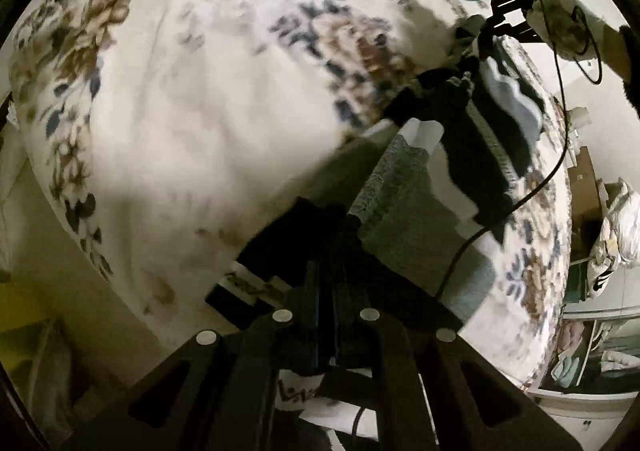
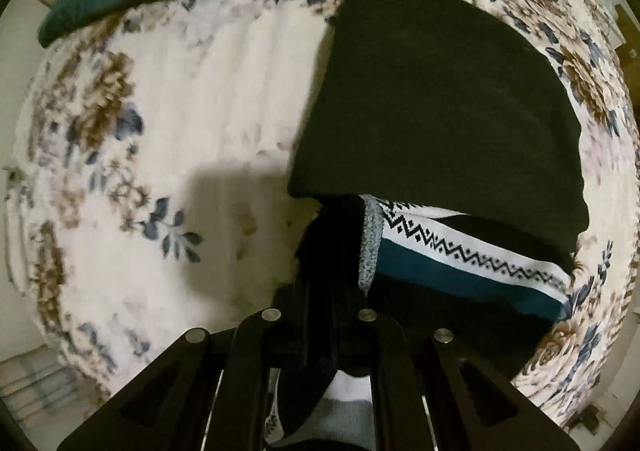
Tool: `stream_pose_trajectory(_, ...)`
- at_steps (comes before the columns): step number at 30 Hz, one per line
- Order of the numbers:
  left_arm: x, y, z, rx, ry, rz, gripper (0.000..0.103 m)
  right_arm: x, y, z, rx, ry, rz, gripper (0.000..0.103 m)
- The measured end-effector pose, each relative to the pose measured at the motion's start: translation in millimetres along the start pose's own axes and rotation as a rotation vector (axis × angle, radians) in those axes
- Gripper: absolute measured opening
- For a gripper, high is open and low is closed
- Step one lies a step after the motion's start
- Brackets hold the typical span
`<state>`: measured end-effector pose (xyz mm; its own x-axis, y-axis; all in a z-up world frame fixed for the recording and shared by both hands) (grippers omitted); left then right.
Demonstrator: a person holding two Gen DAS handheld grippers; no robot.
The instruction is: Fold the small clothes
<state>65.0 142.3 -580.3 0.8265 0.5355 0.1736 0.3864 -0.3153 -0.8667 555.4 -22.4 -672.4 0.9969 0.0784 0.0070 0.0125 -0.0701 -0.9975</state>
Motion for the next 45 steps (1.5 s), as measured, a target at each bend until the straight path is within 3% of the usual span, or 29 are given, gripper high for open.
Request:
stream_pose_trajectory(3,3.9,22.3,19.8,0.022,0.005,0.053,0.003,2.9,18.9,2.6,-0.018,0.006,0.022,0.009)
stream_pose_trajectory(5,5.3,26.1,40.6,-0.002,-0.045,0.097,0.008,2.2,23.5,0.1,-0.004,0.002,0.039,0.009)
stream_pose_trajectory(6,5.0,22.9,47.5,-0.016,-0.069,0.102,0.008,-0.8,22.8,-2.0,0.025,-0.005,0.051,0.018)
stream_pose_trajectory(7,4.1,16.4,56.7,-0.04,-0.091,0.102,0.008,-6.8,20.3,-4.9,0.061,-0.023,0.068,0.032)
stream_pose_trajectory(8,2.4,7.7,65.1,-0.03,-0.096,0.103,0.009,-17.7,14.5,-9.7,0.098,-0.045,0.079,0.041)
stream_pose_trajectory(9,0.9,2.0,70.0,-0.007,-0.095,0.106,0.015,-28.8,9.0,-15.4,0.118,-0.056,0.076,0.056)
stream_pose_trajectory(10,-1.5,-4.5,75.0,-0.012,-0.093,0.113,0.021,-41.2,3.1,-21.5,0.134,-0.072,0.071,0.063)
stream_pose_trajectory(11,-4.0,-10.8,78.8,-0.02,-0.093,0.124,0.026,-59.3,-3.3,-26.7,0.145,-0.094,0.07,0.063)
stream_pose_trajectory(12,-6.0,-14.7,80.3,-0.006,-0.092,0.13,0.038,-88.1,-10.3,-35.6,0.159,-0.119,0.076,0.063)
stream_pose_trajectory(13,-7.3,-17.2,80.7,-0.008,-0.086,0.134,0.043,-109.8,-14.7,-42.3,0.173,-0.13,0.081,0.063)
stream_pose_trajectory(17,-7.4,-9.0,64.8,-0.001,-0.034,0.163,0.044,-232.0,-8.7,-74.7,0.257,-0.12,0.17,0.065)
stream_pose_trajectory(18,-6.8,-2.6,58.9,0.01,-0.014,0.17,0.044,-276.3,3.7,-83.0,0.274,-0.112,0.217,0.065)
stream_pose_trajectory(22,-10.5,35.1,37.9,0.072,0.076,0.225,0.044,-400.2,62.5,-97.0,0.331,-0.007,0.385,0.065)
stream_pose_trajectory(24,-14.8,48.0,32.4,0.119,0.135,0.225,0.04,-447.8,99.1,-102.1,0.337,0.075,0.423,0.065)
stream_pose_trajectory(25,-15.7,49.3,31.4,0.122,0.151,0.219,0.023,-460.4,109.9,-103.1,0.334,0.096,0.424,0.065)
stream_pose_trajectory(27,-17.6,49.4,31.6,0.118,0.171,0.213,0.011,-488.5,135.1,-106.0,0.374,0.181,0.439,0.065)
stream_pose_trajectory(29,-19.1,42.4,30.9,0.126,0.184,0.196,0.007,-497.9,135.7,-107.9,0.389,0.216,0.384,0.065)
stream_pose_trajectory(30,-19.8,38.7,29.2,0.131,0.193,0.189,0.006,-501.8,131.3,-108.5,0.374,0.209,0.343,0.051)
stream_pose_trajectory(31,-21.8,32.1,26.2,0.136,0.203,0.175,0.006,-506.3,129.0,-105.4,0.392,0.192,0.344,0.004)
stream_pose_trajectory(32,-23.2,27.8,24.9,0.148,0.209,0.163,0.006,-511.3,127.0,-102.5,0.412,0.182,0.363,0.006)
stream_pose_trajectory(35,-34.7,18.2,27.7,0.162,0.215,0.174,0.006,-533.5,108.5,-96.9,0.35,0.082,0.335,0.005)
stream_pose_trajectory(38,-41.3,18.3,29.7,0.142,0.216,0.216,0.007,-544.8,111.3,-103.9,0.339,0.104,0.34,0.005)
stream_pose_trajectory(41,-26.2,6.5,16.7,0.147,0.219,0.25,0.011,-535.1,105.2,-114.2,0.397,0.141,0.368,0.01)
stream_pose_trajectory(44,6.2,-16.4,-12.3,0.15,0.256,0.217,0.019,-513.9,78.4,-137.2,0.465,0.186,0.324,0.041)
stream_pose_trajectory(45,13.6,-23.9,-14.5,0.133,0.266,0.199,0.027,-499.9,64.5,-150.8,0.477,0.213,0.291,0.056)
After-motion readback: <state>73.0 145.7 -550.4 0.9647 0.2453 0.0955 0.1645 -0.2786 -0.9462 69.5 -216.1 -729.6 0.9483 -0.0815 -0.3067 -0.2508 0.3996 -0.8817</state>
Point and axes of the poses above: each gripper's, at about its wrist camera, not at the fingertips, and y roughly the way its jaws point, z to its left, x to its top, the point moved 2 cm from there along y, roughly the way its jaws point, and after that the axes turned 6 degrees about -x, right-handed, at the moved point
